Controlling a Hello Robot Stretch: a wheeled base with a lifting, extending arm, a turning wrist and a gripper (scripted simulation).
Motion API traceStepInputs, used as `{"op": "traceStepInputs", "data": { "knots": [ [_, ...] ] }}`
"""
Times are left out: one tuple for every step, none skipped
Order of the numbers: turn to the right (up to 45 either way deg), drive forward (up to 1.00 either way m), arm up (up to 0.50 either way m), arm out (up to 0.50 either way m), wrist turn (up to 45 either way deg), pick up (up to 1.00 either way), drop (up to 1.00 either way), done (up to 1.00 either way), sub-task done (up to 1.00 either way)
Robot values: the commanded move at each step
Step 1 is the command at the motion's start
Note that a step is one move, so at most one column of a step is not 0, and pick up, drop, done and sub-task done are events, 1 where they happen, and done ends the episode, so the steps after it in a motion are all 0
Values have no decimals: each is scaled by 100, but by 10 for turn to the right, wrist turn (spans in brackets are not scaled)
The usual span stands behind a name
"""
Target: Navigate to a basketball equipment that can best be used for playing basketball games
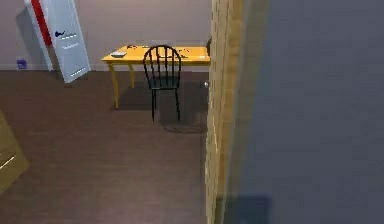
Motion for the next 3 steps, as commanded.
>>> {"op": "traceStepInputs", "data": {
  "knots": [
    [-330, 0, 0, 0, 0, 0, 0, 0, 0],
    [0, 100, 0, 0, 0, 0, 0, 0, 0],
    [-30, 0, 0, 0, 0, 0, 0, 0, 0]
  ]
}}
